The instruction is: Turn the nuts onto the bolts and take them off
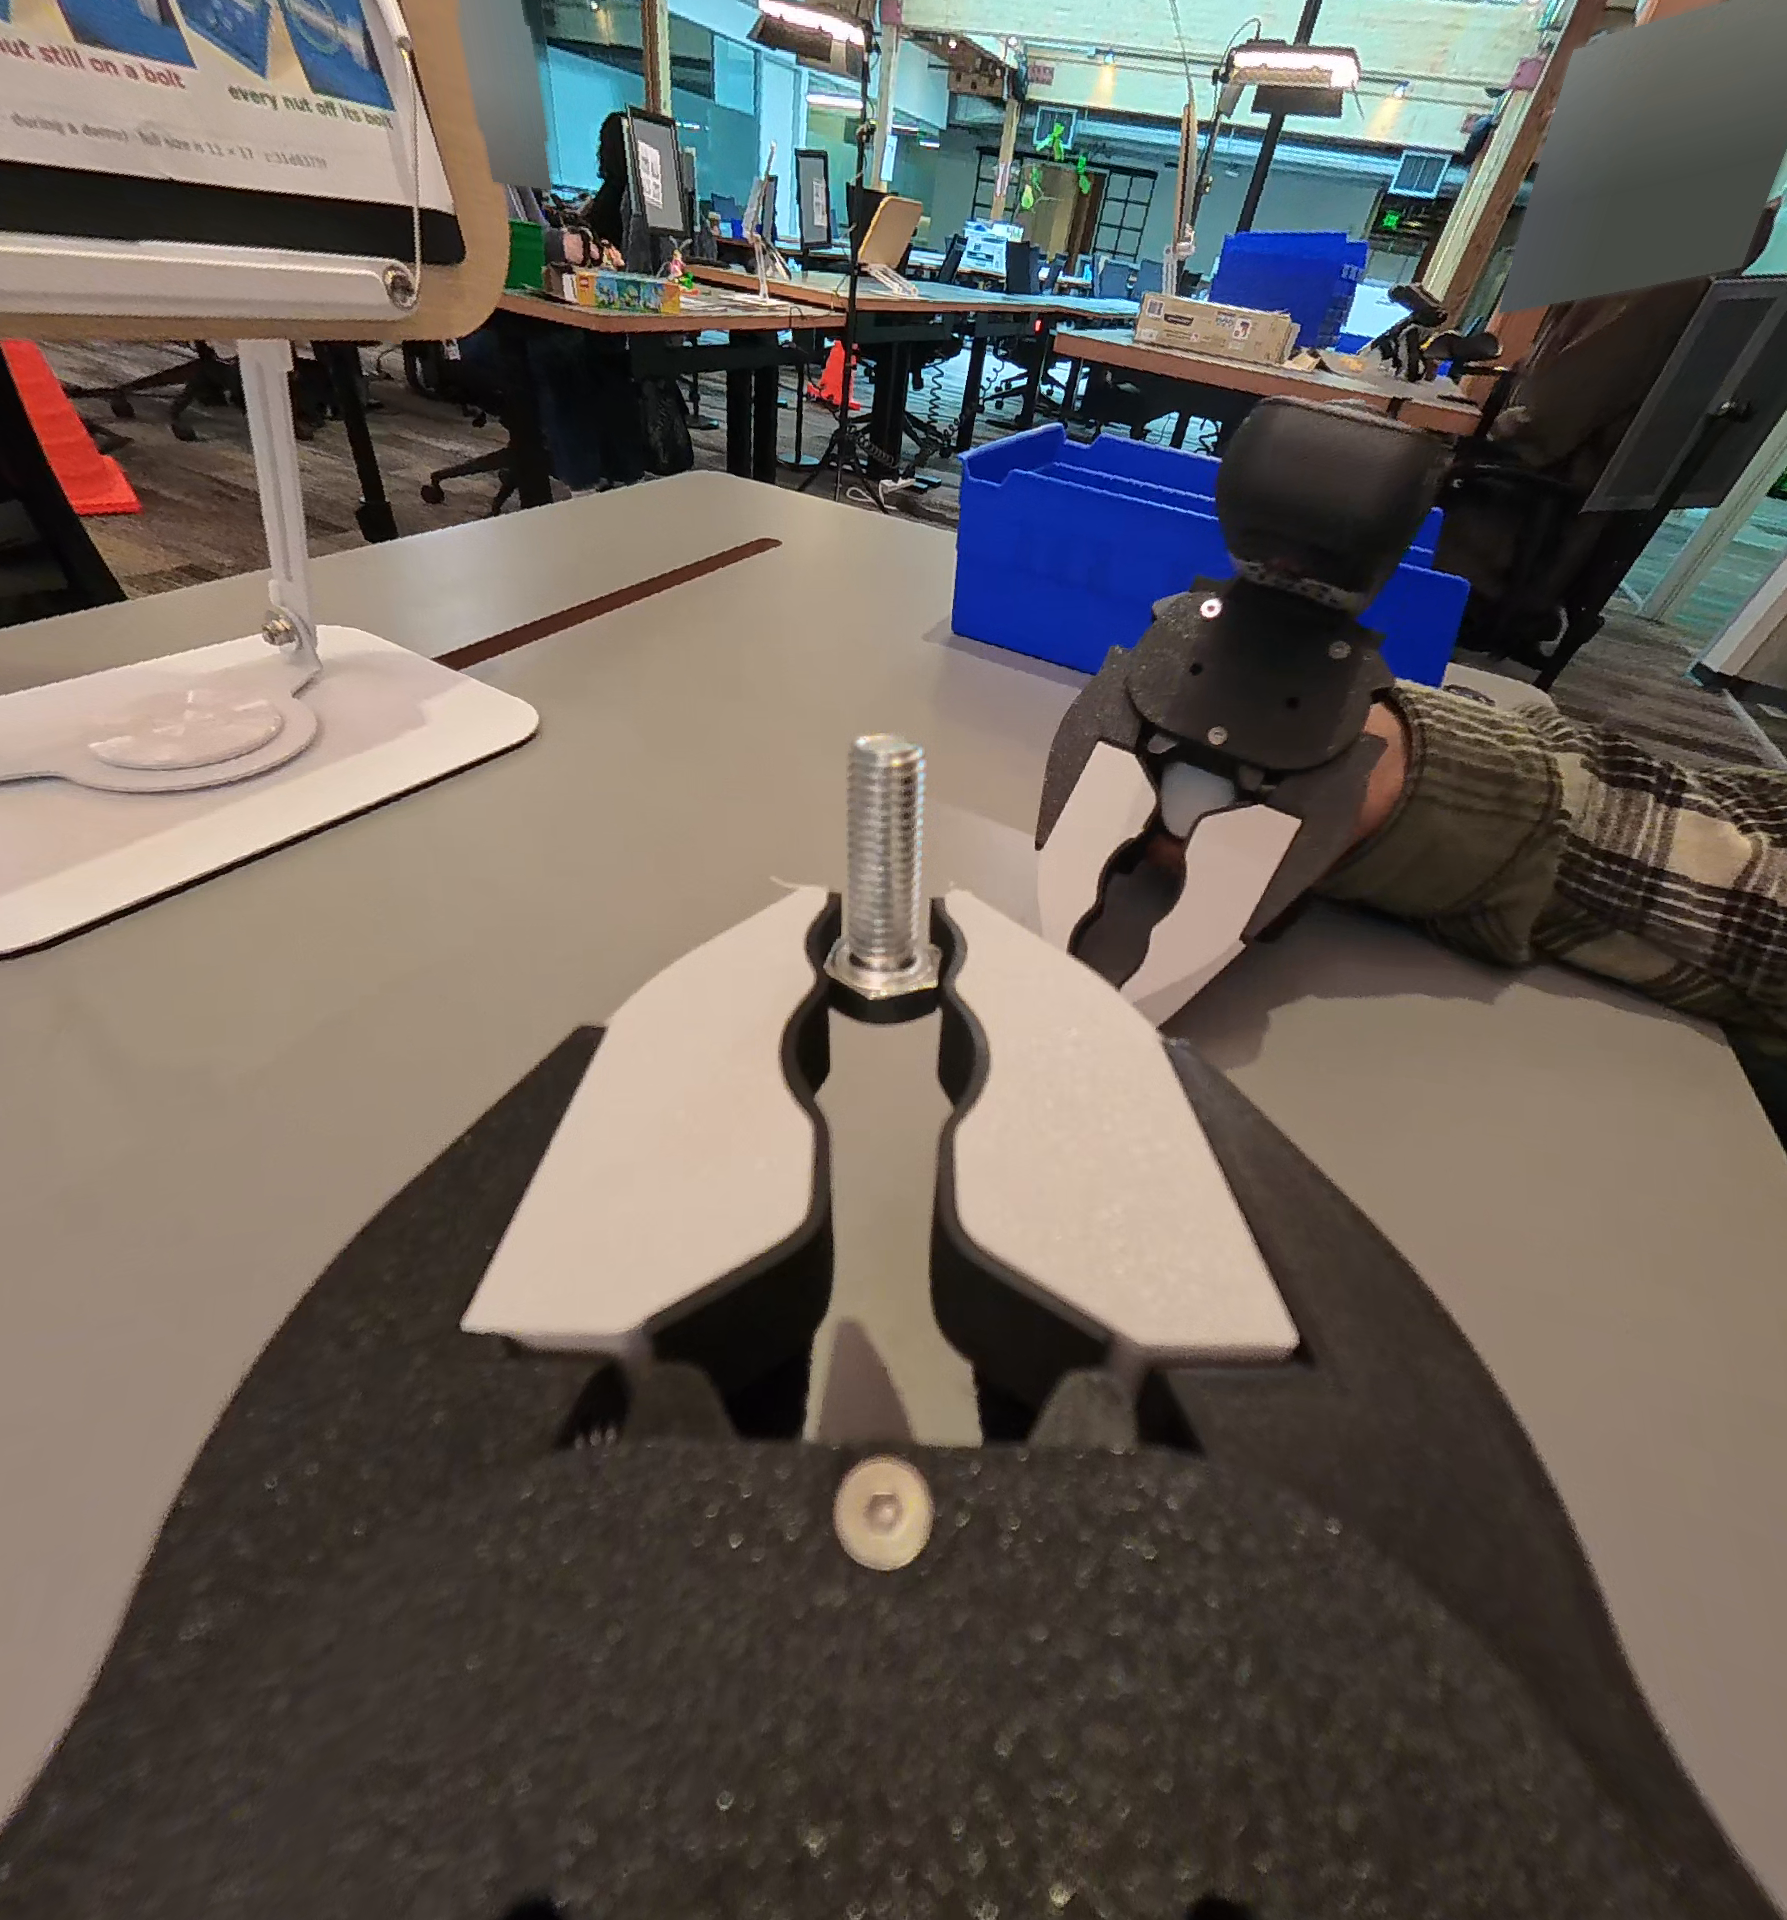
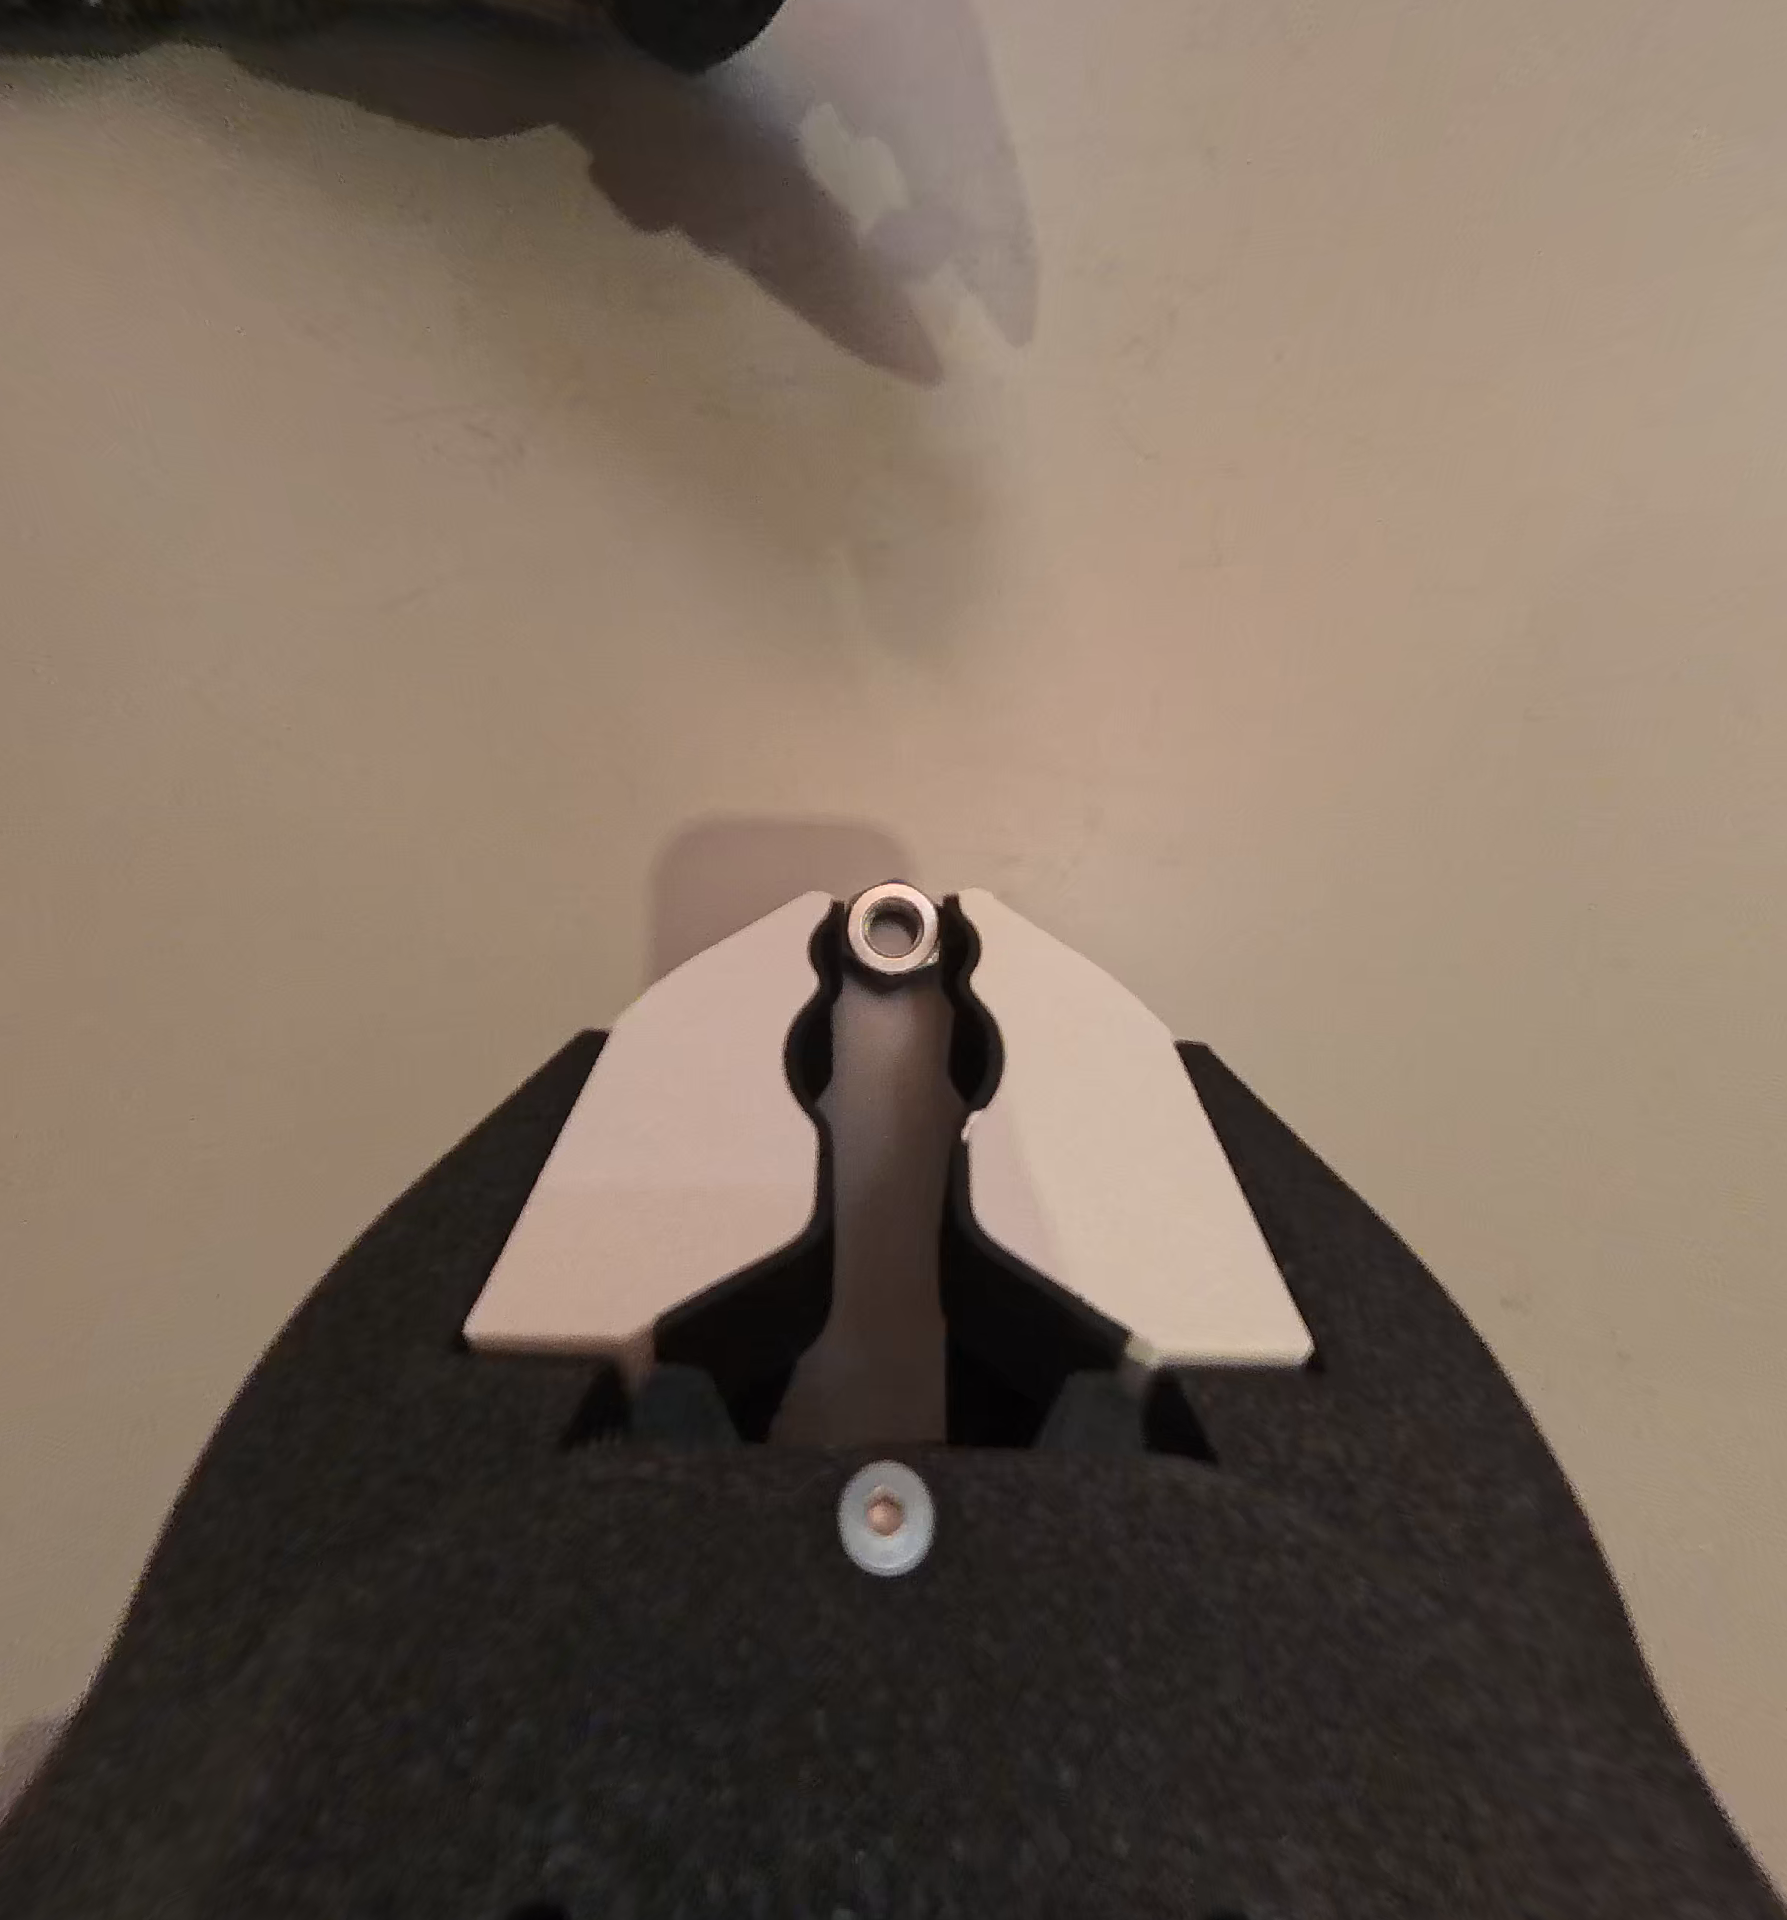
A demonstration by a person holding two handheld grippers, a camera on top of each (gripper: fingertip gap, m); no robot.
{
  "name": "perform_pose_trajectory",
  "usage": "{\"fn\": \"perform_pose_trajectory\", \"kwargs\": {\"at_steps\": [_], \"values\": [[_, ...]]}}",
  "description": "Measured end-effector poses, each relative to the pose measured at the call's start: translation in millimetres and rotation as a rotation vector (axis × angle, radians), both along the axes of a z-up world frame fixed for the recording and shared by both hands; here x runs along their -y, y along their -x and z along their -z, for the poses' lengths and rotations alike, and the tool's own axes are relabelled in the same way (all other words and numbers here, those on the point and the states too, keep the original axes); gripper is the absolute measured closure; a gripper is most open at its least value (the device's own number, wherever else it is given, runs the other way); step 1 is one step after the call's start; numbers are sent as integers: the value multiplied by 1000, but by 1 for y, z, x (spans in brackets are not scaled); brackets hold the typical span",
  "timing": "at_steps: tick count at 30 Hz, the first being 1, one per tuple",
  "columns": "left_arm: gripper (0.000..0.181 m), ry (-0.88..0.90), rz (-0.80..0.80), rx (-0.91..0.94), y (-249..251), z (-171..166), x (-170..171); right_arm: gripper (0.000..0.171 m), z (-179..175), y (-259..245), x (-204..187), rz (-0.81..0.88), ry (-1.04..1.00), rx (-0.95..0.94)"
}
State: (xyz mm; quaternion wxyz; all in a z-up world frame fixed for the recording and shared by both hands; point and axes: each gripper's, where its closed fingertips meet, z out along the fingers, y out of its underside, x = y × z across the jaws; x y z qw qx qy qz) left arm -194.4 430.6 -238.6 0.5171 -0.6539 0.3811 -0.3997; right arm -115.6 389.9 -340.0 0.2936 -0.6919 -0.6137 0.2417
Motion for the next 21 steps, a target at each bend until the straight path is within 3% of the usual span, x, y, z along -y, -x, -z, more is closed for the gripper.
{"fn": "perform_pose_trajectory", "kwargs": {"at_steps": [1, 4, 8, 12, 15, 21], "values": [[166, 0, 4, -1, -1, 1, 1, 154, 0, 0, 0, 2, -5, 2], [166, -5, 27, -12, -7, 2, 6, 154, -17, 4, -1, 10, -22, -69], [166, -33, 58, -45, -15, 6, 12, 154, -92, 16, -6, 49, -58, -307], [166, -42, 96, -49, -23, 6, 21, 154, -144, 40, -2, -27, -128, -288], [166, -59, 127, -55, -29, 6, 28, 154, -158, 59, 4, -101, -108, -271], [166, -88, 160, -61, -35, 4, 37, 154, -147, 73, 6, -137, -42, -231]]}}
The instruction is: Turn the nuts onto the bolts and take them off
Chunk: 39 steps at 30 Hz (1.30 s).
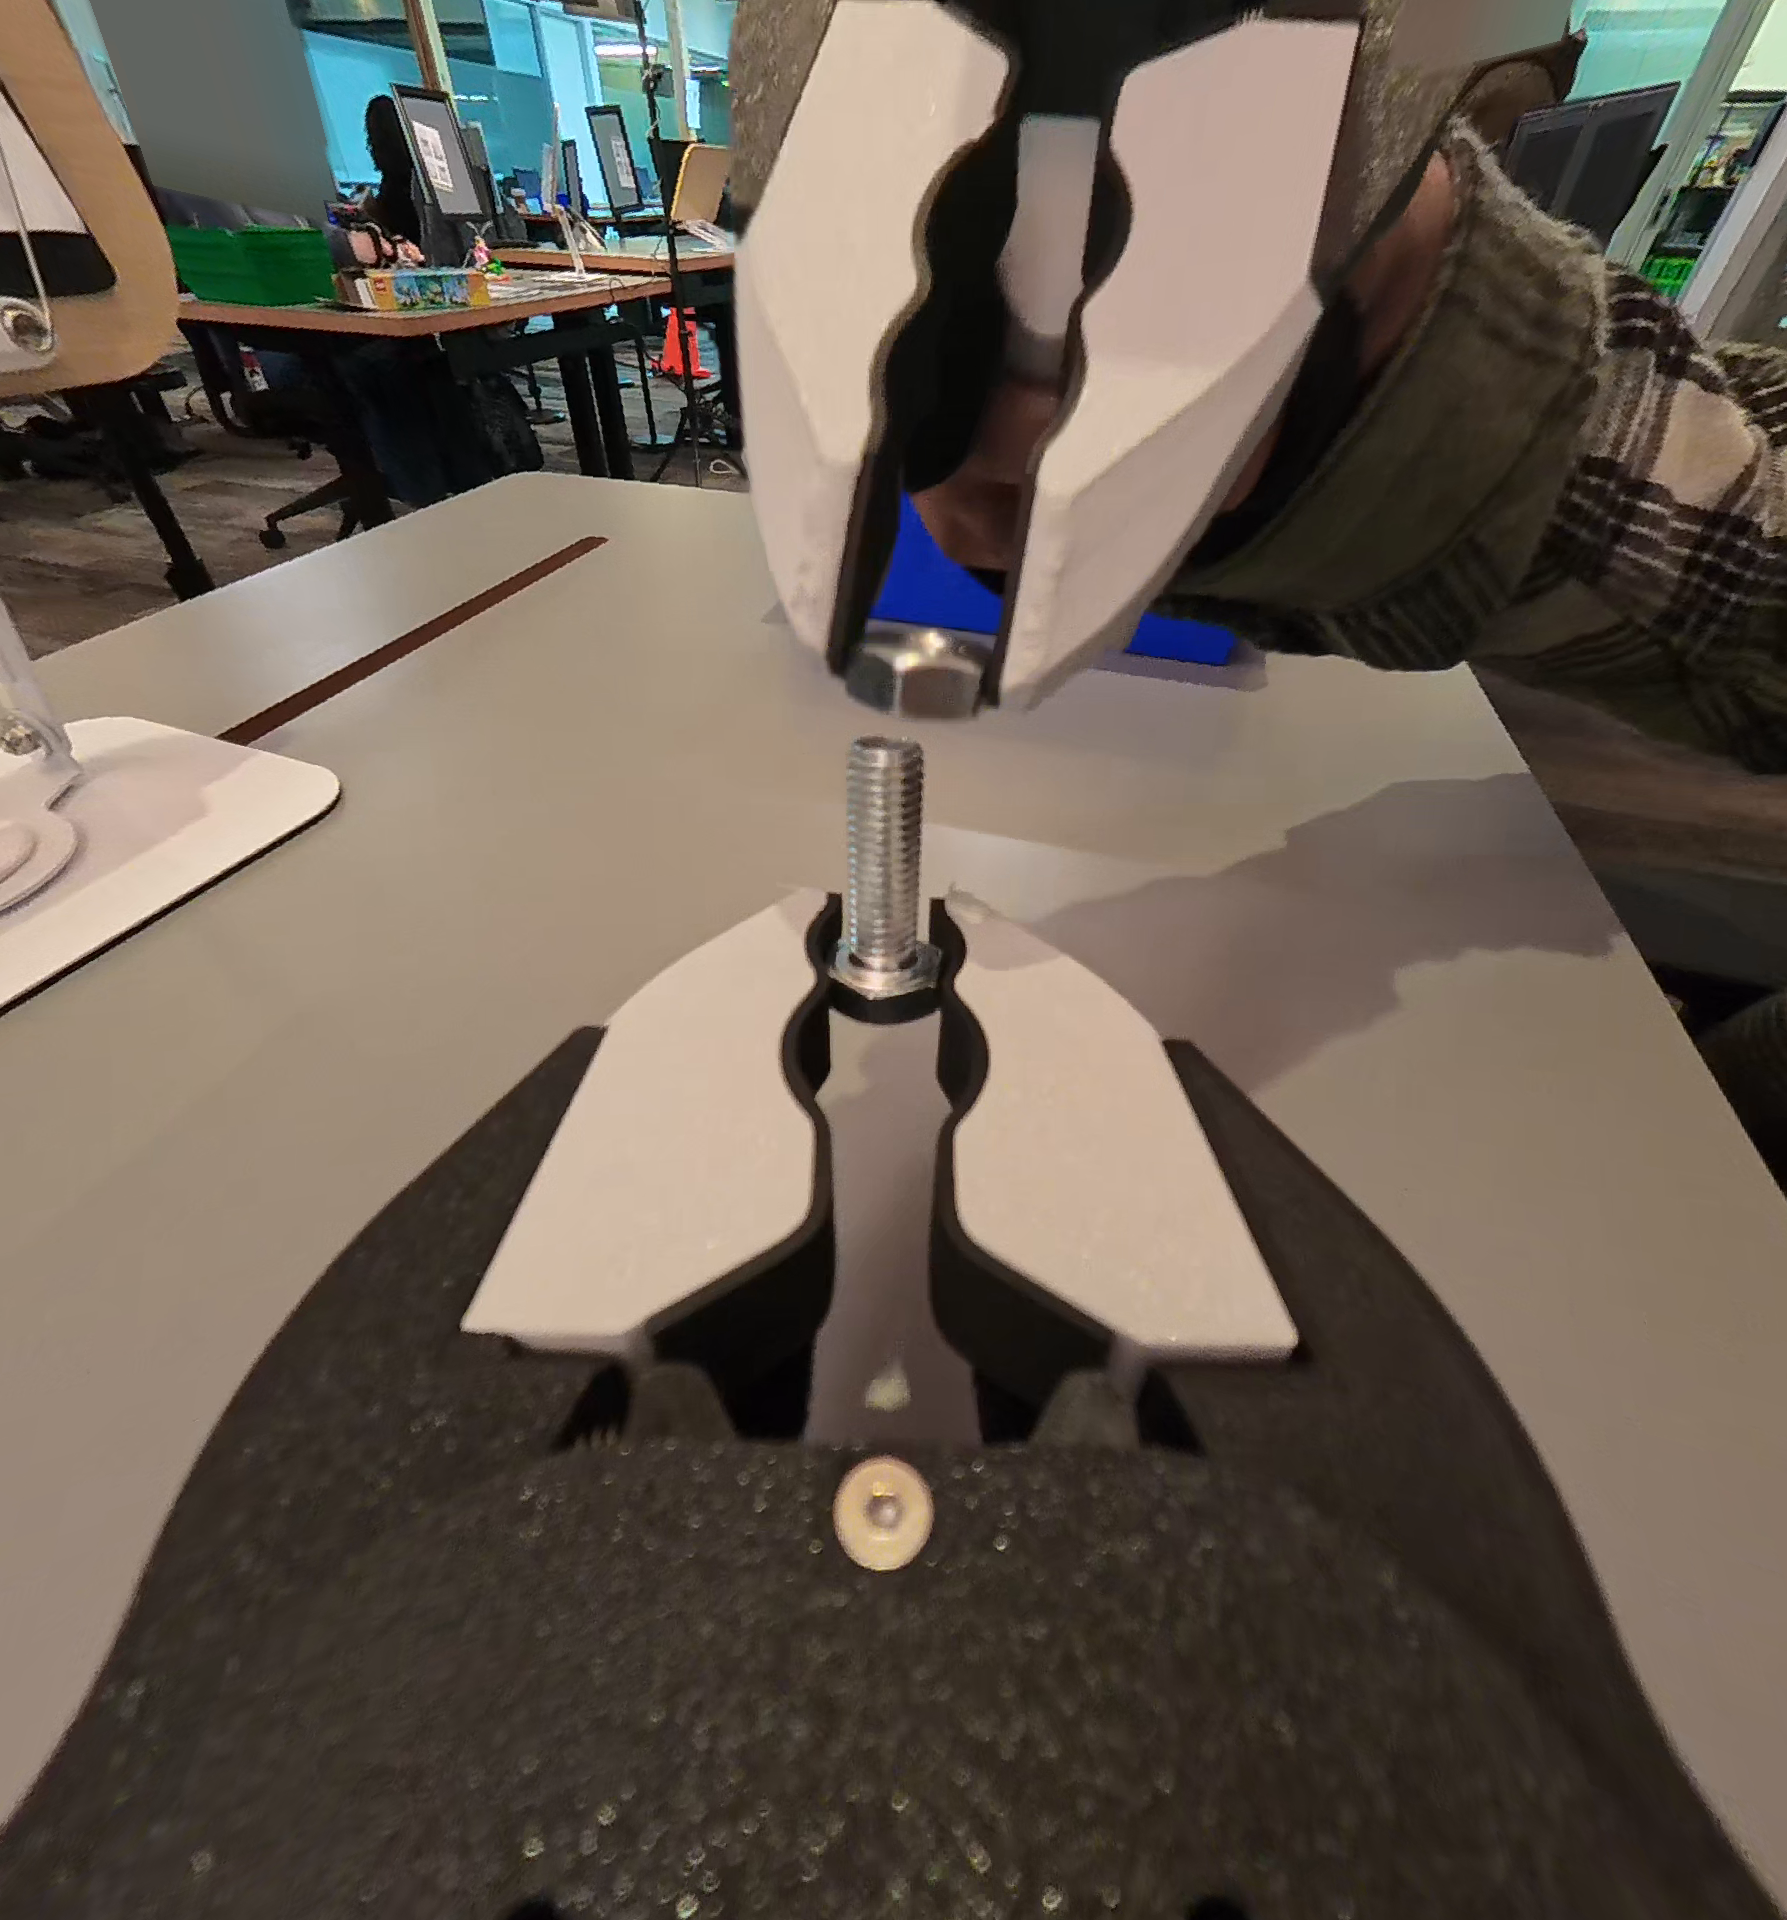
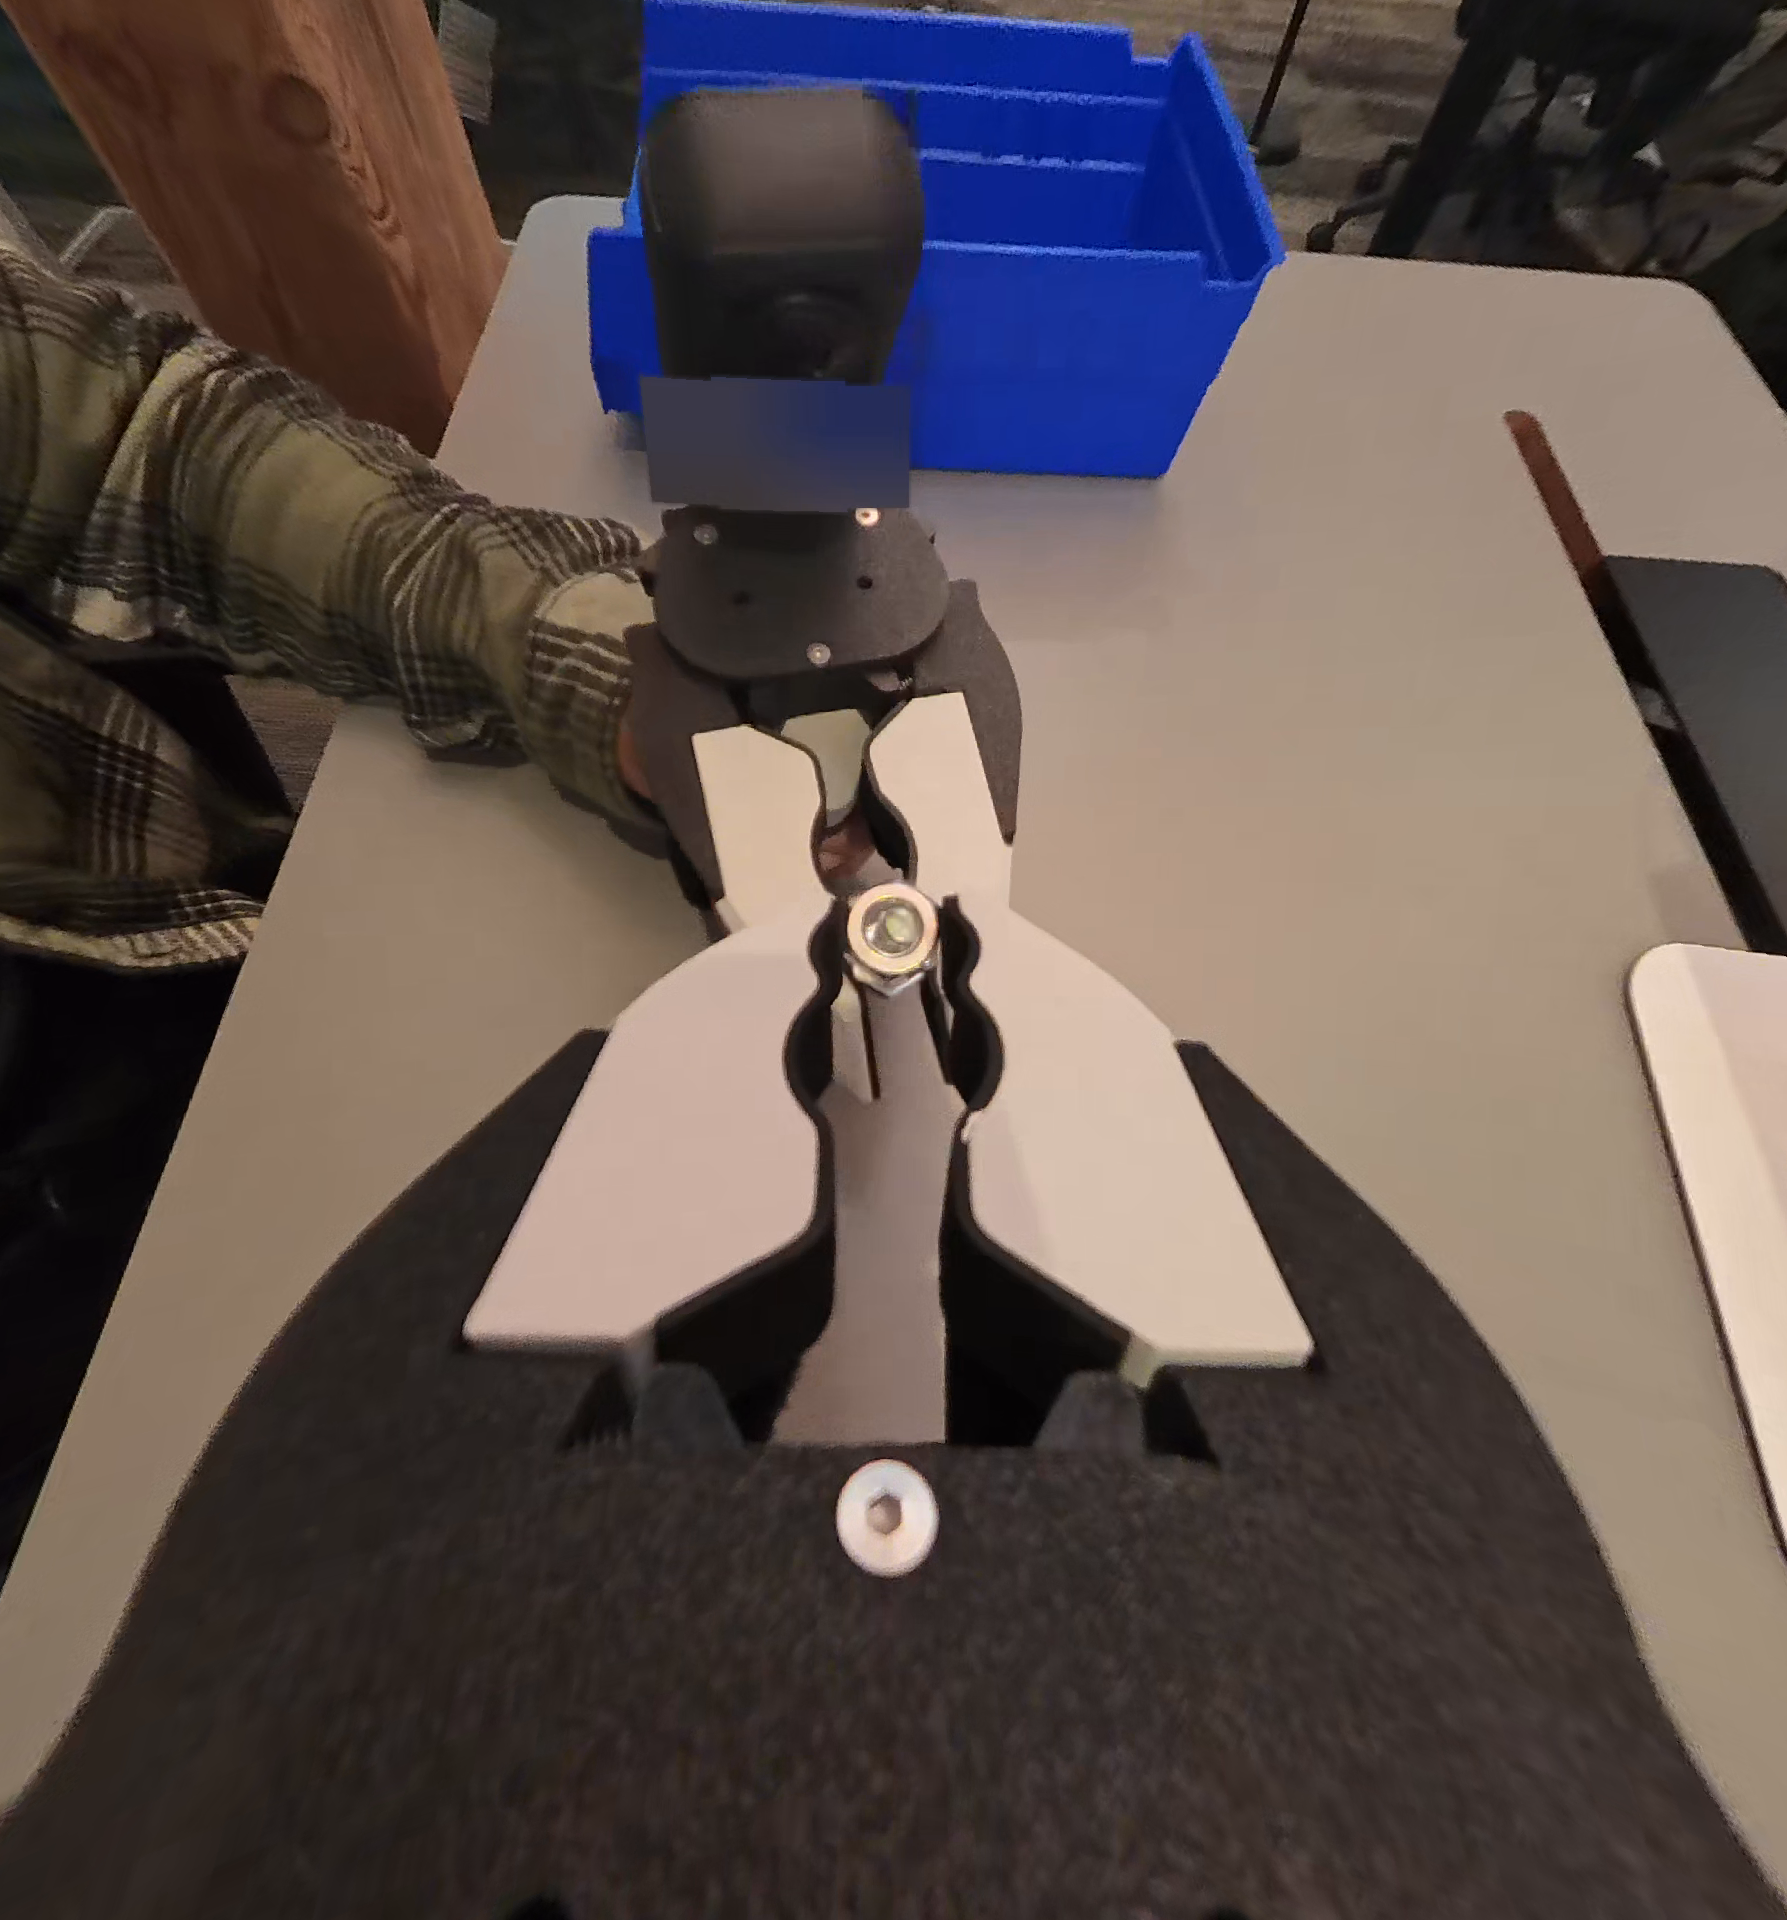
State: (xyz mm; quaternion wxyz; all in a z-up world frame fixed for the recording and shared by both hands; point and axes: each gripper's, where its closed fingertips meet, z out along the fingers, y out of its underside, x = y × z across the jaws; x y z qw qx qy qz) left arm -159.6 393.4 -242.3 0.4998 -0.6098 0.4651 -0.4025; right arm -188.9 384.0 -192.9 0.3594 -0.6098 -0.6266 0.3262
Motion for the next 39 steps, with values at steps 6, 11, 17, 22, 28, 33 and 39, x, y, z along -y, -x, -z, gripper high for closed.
{"fn": "perform_pose_trajectory", "kwargs": {"at_steps": [6, 11, 17, 22, 28, 33, 39], "values": [[166, -28, 6, -30, -3, 2, 3, 154, 6, 3, 3, -21, -14, 56], [166, -56, 6, -29, -3, 0, 5, 154, 3, 3, 5, -44, -4, 42], [166, -75, 7, -15, -3, -4, 7, 154, 1, 3, 7, -57, 25, -29], [166, -59, 18, -29, -6, 1, 7, 154, 5, 1, 8, -57, 4, 0], [166, -59, 26, -29, -7, 0, 9, 154, 5, 1, 9, -64, 17, -4], [166, -63, 31, -23, -7, -1, 10, 150, 6, 1, 9, -62, 24, -13], [166, -60, 33, -26, -7, 0, 10, 146, 5, 2, 9, -63, 23, -20]]}}
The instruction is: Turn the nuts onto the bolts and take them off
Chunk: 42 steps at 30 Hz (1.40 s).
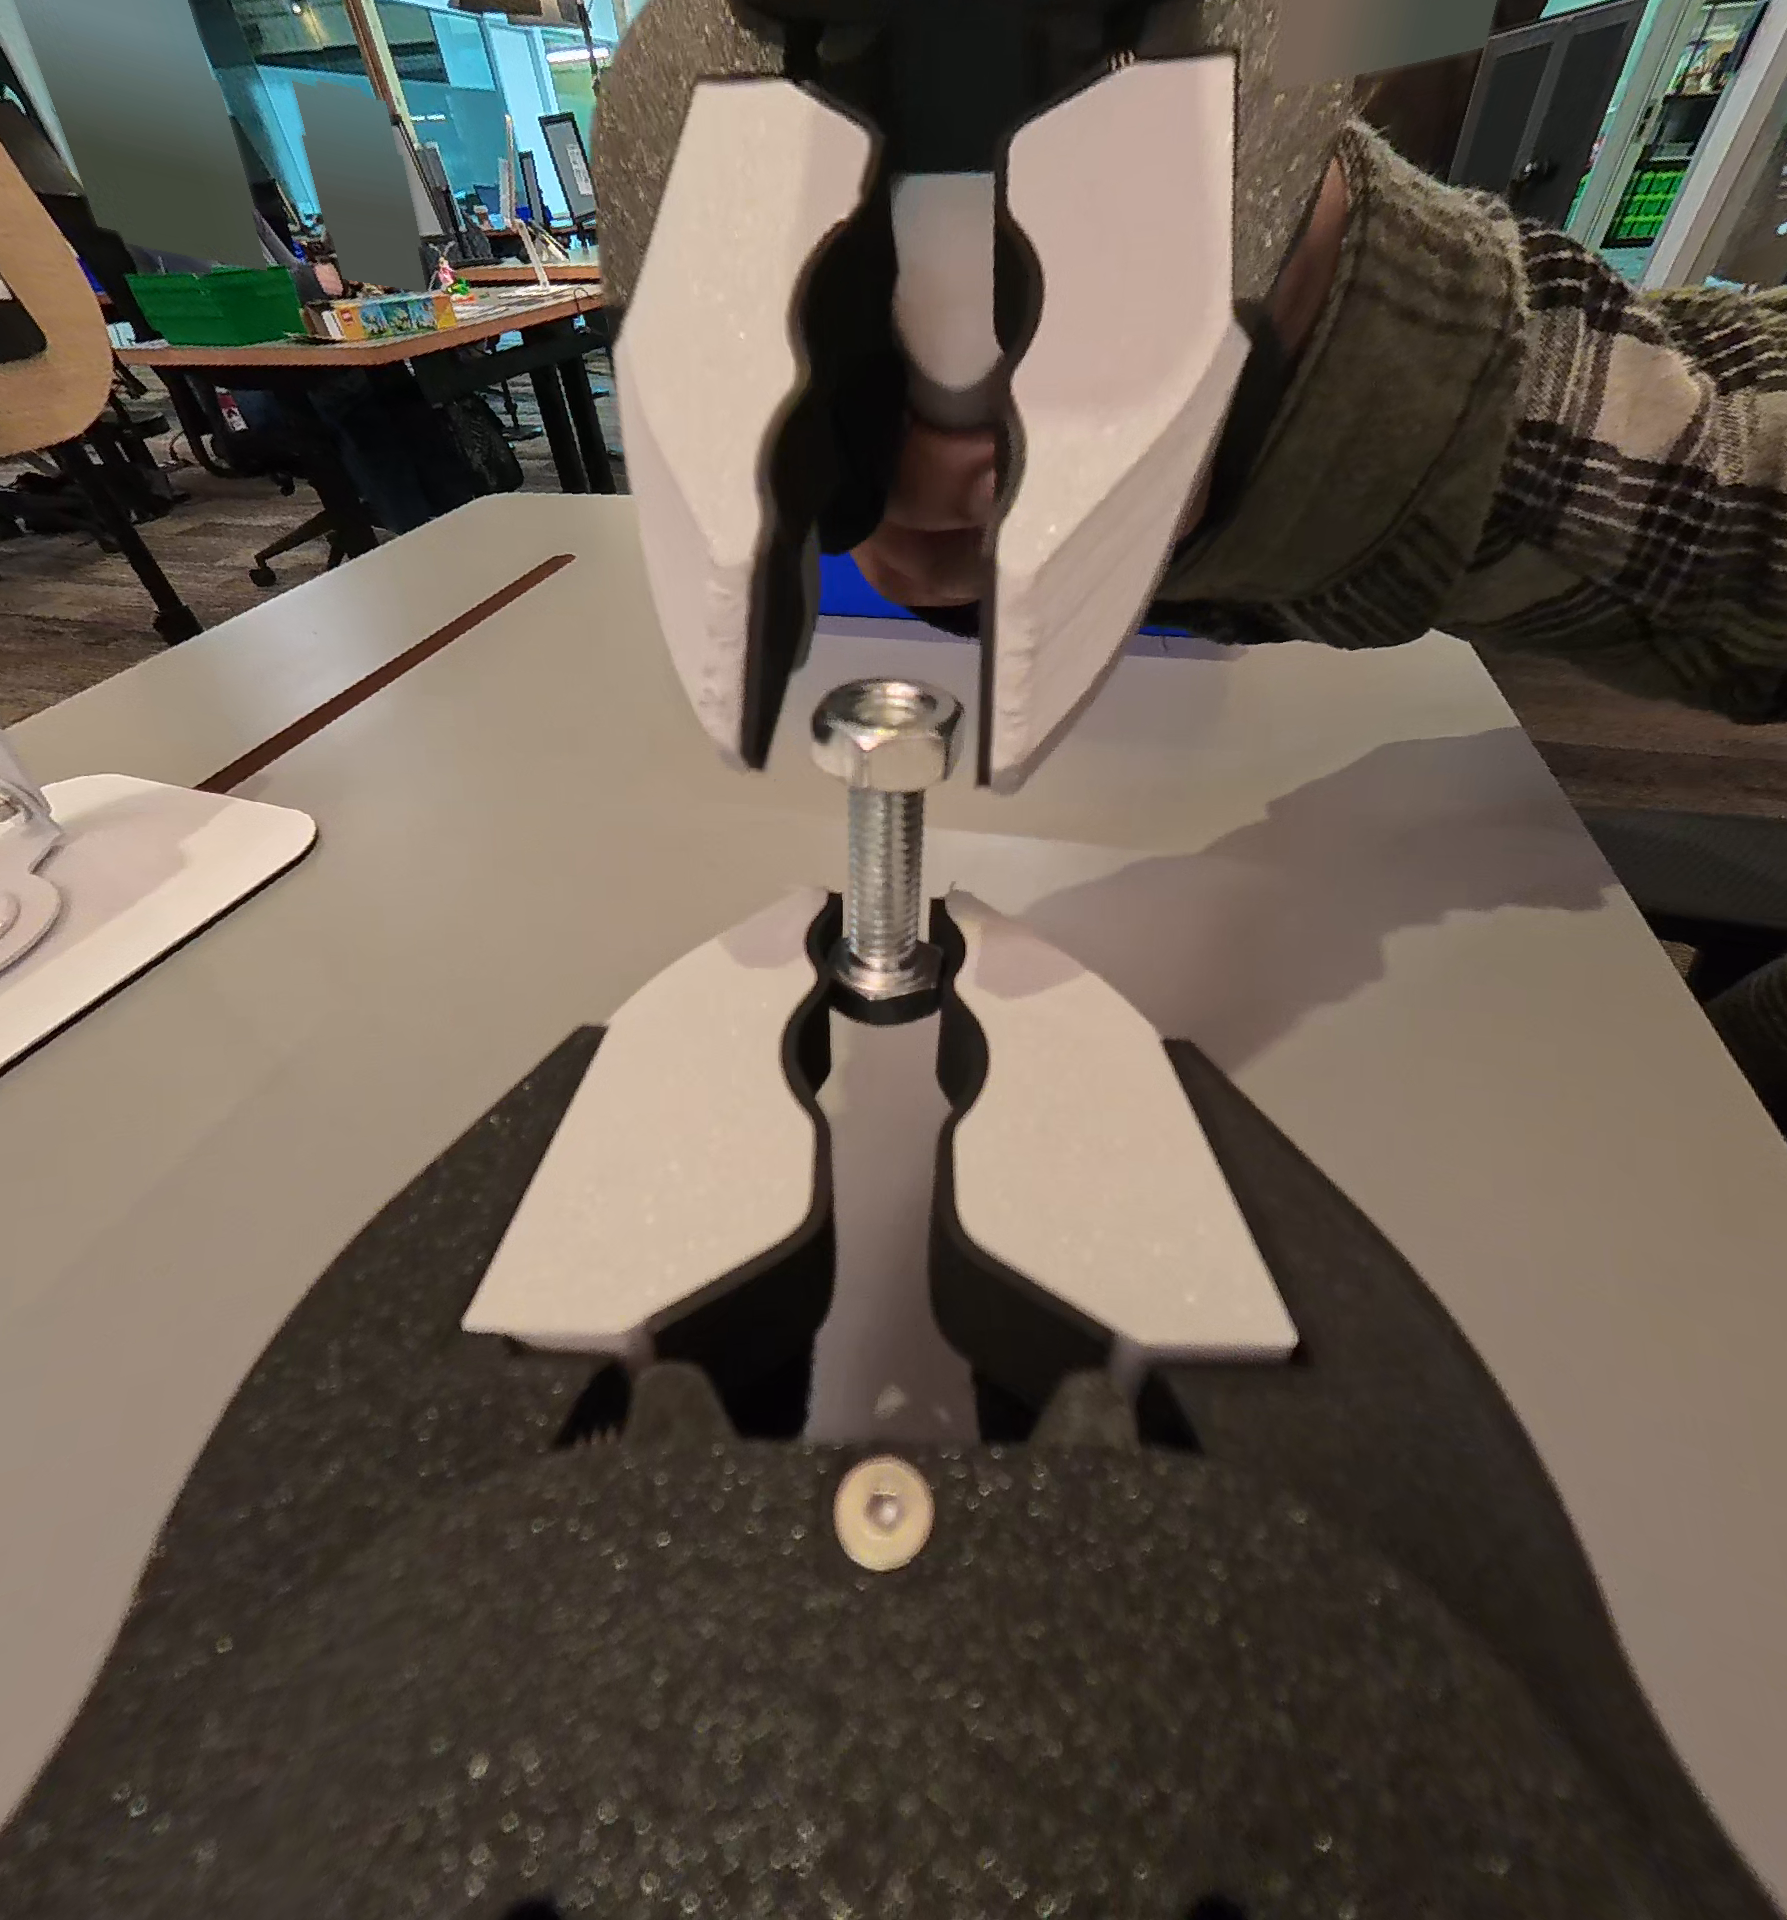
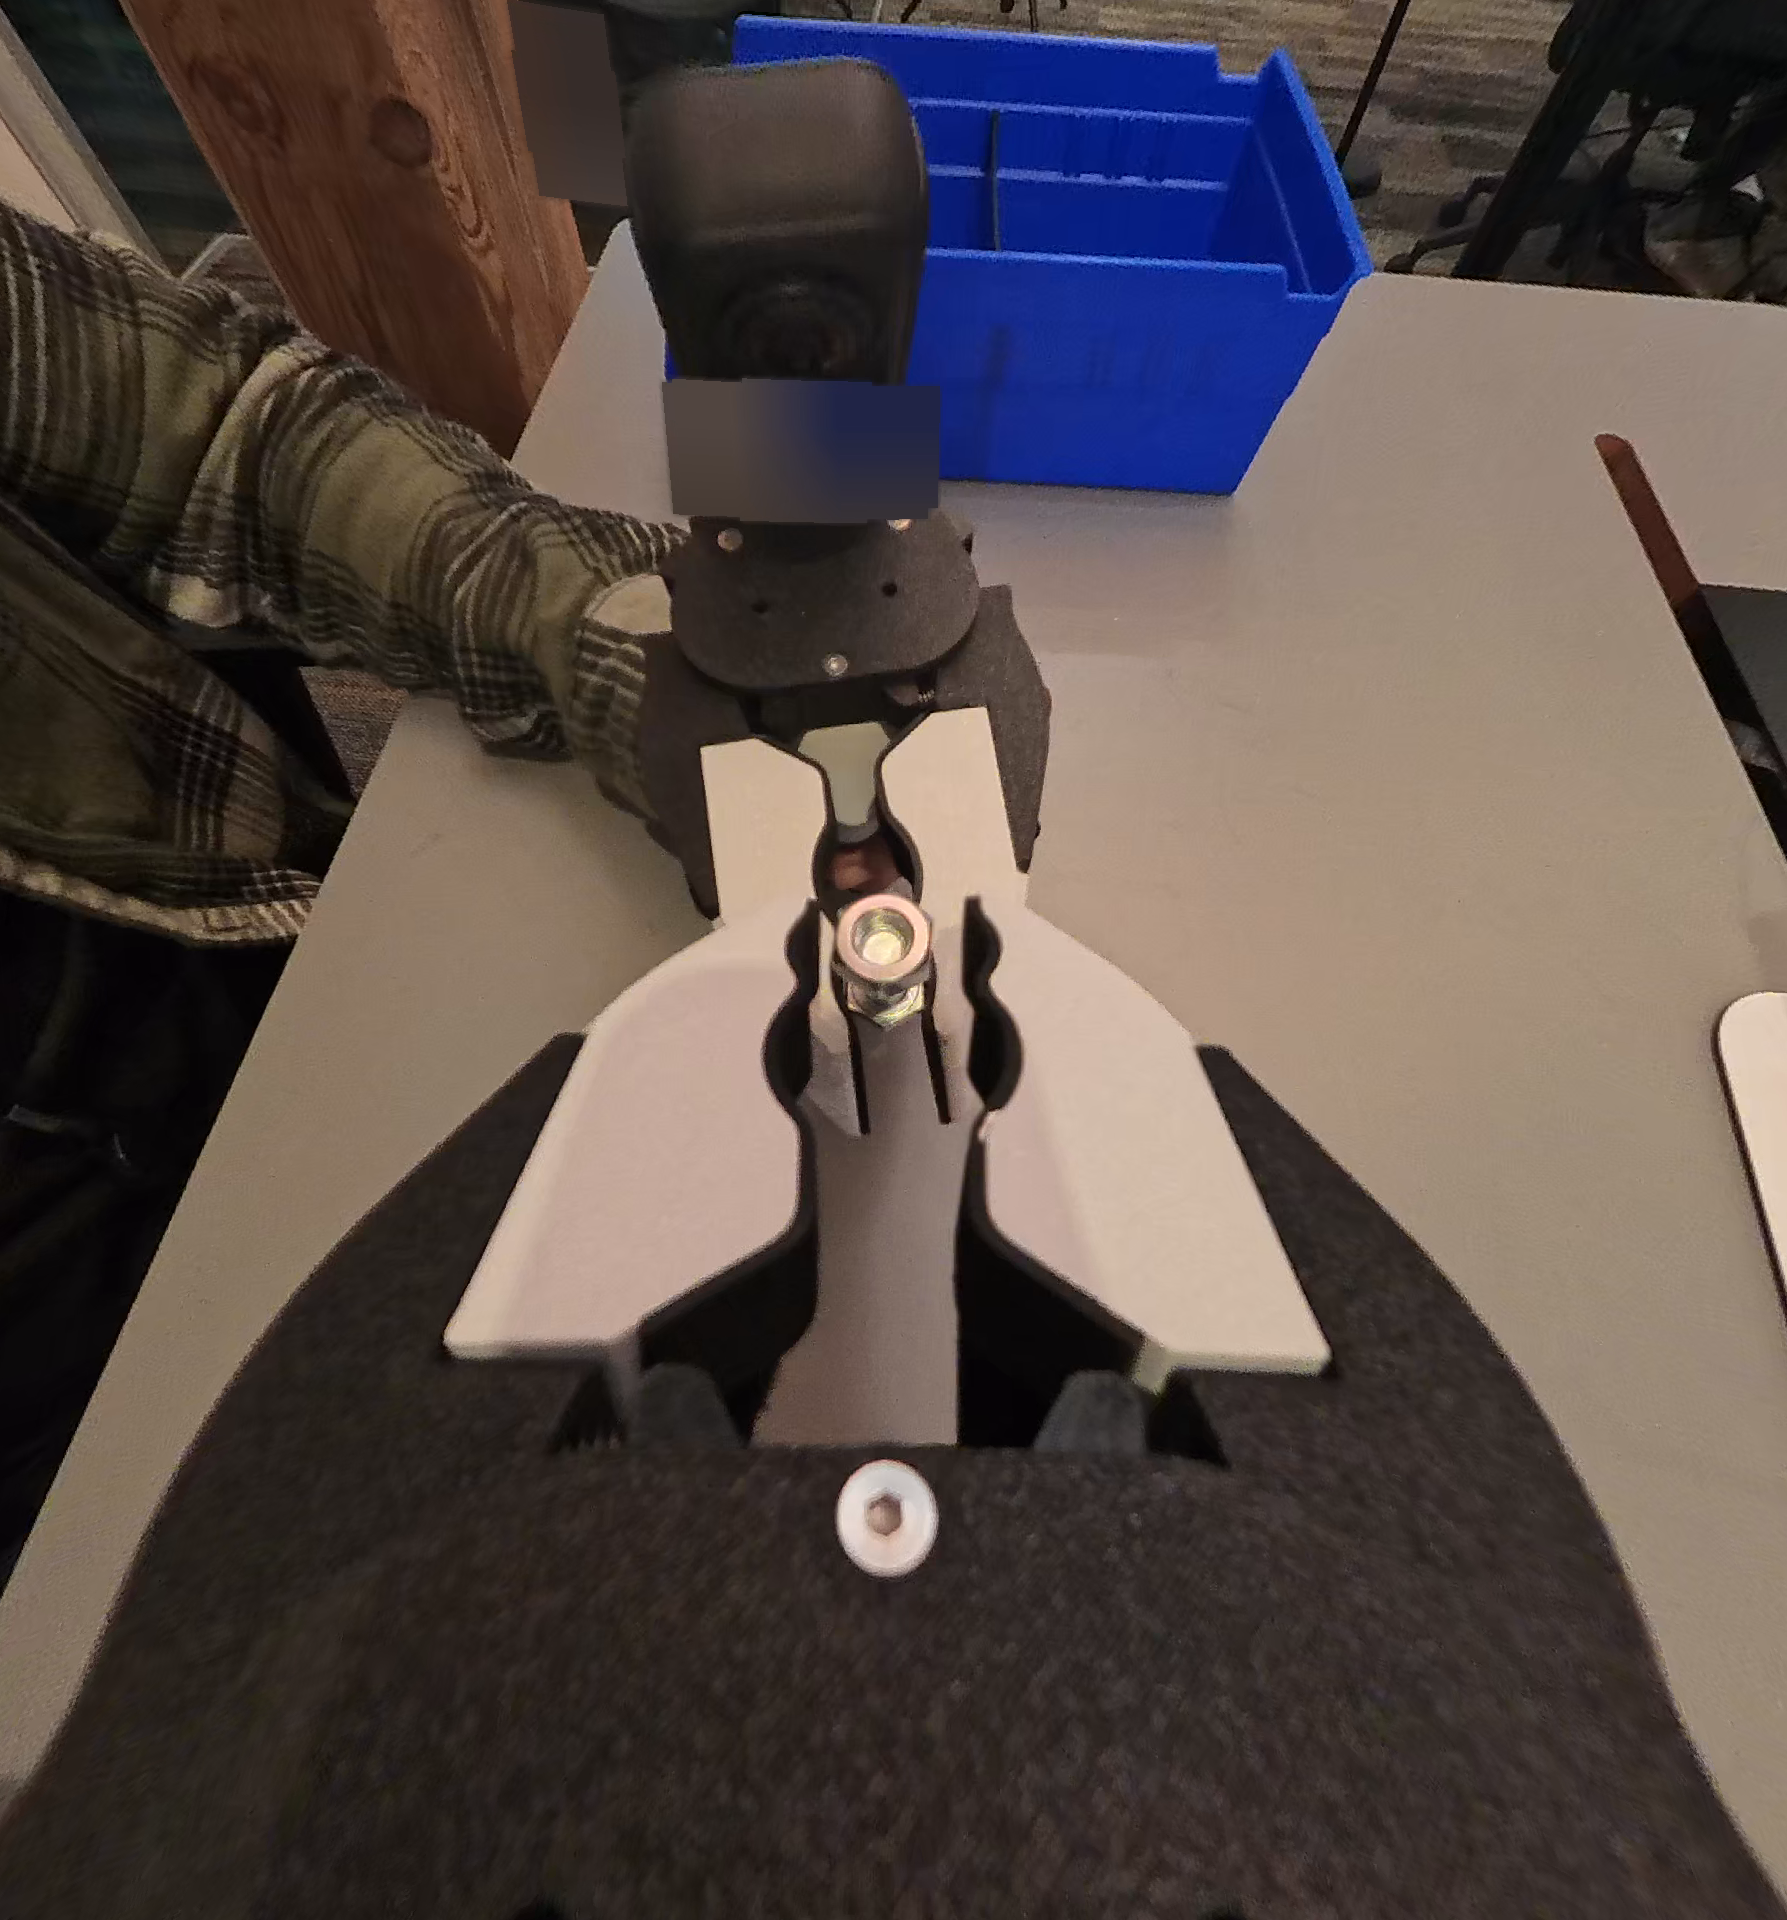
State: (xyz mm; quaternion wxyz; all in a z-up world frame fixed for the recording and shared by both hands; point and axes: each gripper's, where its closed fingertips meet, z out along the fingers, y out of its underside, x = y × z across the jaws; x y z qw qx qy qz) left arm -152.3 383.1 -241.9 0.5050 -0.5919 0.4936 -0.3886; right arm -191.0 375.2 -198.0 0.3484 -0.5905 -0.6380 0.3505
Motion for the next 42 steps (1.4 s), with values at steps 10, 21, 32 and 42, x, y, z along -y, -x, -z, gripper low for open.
{"fn": "perform_pose_trajectory", "kwargs": {"at_steps": [10, 21, 32, 42], "values": [[166, 23, -3, 44, 3, -7, -1, 109, -23, -12, -11, 195, 33, -324], [166, 7, 25, 62, -1, -11, 6, 117, -22, -3, -2, 137, -10, -379], [166, 14, 16, 58, -2, -10, 6, 140, -15, 5, 2, 203, -173, -321], [166, 19, 103, 107, -5, -18, 19, 165, -22, 7, 19, 4, -130, -423]]}}
